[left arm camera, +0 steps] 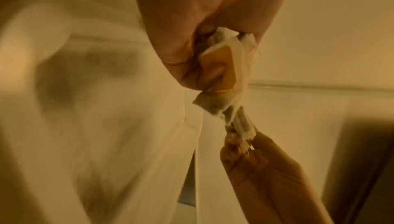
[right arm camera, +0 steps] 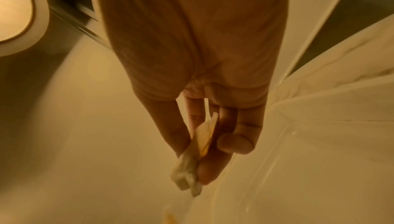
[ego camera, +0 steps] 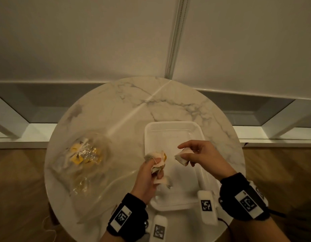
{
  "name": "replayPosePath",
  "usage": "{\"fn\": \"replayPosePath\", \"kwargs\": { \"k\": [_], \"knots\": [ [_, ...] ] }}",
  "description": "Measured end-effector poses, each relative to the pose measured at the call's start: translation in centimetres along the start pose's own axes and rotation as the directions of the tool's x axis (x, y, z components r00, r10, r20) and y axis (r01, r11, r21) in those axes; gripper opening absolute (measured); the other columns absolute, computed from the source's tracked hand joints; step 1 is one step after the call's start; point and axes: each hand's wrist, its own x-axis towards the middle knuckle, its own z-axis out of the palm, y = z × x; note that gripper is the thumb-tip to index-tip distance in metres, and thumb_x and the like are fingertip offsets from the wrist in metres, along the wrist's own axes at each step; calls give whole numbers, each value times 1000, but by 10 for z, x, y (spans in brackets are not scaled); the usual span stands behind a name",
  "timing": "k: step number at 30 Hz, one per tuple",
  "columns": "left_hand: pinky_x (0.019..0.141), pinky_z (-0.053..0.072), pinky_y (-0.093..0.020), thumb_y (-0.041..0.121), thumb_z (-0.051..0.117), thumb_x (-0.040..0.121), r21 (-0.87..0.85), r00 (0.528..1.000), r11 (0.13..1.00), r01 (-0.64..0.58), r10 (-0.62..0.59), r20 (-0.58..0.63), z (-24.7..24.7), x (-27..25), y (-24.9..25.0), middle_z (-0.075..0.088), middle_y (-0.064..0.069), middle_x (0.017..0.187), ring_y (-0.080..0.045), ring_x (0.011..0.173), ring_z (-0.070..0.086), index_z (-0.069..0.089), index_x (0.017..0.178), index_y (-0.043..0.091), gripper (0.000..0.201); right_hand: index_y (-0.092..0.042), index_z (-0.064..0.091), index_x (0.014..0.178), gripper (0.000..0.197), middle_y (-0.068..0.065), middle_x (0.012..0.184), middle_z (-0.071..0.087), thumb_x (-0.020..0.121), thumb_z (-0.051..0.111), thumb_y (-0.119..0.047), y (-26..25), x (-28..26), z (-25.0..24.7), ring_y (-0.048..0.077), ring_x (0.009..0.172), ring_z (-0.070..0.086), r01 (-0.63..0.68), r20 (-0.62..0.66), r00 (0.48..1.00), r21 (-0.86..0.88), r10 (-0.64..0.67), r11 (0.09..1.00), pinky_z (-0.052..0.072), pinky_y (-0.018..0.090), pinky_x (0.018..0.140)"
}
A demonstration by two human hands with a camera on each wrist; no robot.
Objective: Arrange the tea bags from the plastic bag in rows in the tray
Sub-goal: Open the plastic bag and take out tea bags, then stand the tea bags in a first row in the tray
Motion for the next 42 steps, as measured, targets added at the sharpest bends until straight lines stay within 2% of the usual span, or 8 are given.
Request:
{"fn": "replayPosePath", "kwargs": {
  "k": [3,7,10,14,21,27,36,42],
  "knots": [
    [43,33,-18,19,63,76,301,986,940,-160,168,0,-4,-7,13,54,2,60,-9,44,42,62,87,5,17,-14,73,100,26,8,86,73,79,73,1,11,6,-17,10,65,64,-26,-18,1000,-88,24,996,47,22,56],
    [61,48,-16,9,67,86,709,950,668,-225,311,9,-23,-9,21,73,13,83,-1,73,67,66,94,24,16,-20,74,95,25,3,89,71,74,76,-6,40,15,-32,13,80,65,-59,-141,990,-327,13,943,49,16,68],
    [68,49,-18,16,72,85,829,923,514,-219,384,6,-38,-5,20,71,9,87,-8,81,67,62,95,23,15,-14,74,88,13,-2,80,71,80,72,-5,59,10,-34,5,76,65,-66,-200,980,-342,-5,937,45,6,64],
    [61,40,-5,28,76,83,912,917,384,-147,399,-20,-46,2,17,67,13,92,5,79,60,58,101,26,26,-13,75,80,12,-7,73,72,87,68,-7,76,-1,-38,0,72,64,-22,-238,970,-303,-53,953,45,7,67],
    [69,47,-18,20,77,77,920,949,360,-153,312,36,-60,-12,4,71,17,86,6,80,63,65,89,34,23,-14,73,88,12,1,72,71,88,67,-5,72,-23,-35,20,60,69,-62,-76,996,-261,43,963,58,29,67],
    [73,40,1,4,79,74,899,920,396,-188,392,20,-80,-43,-13,67,21,98,17,91,59,64,103,33,44,-5,70,91,14,9,70,67,89,60,5,18,-12,-34,29,54,70,-4,-56,998,-182,-6,983,46,22,51],
    [83,45,-3,14,74,74,861,910,472,-191,415,-25,-80,-52,-27,68,21,105,14,97,60,63,116,32,47,4,71,100,23,16,88,75,90,50,5,-14,57,-1,12,74,73,-135,226,953,-272,200,953,58,24,78],
    [78,44,-4,2,71,79,842,911,495,-214,413,-11,-67,-46,-26,69,21,102,13,93,62,61,111,37,48,-3,75,88,8,8,77,76,80,72,-3,-13,86,18,16,70,69,-78,201,946,-621,254,780,57,28,69]
  ]
}}
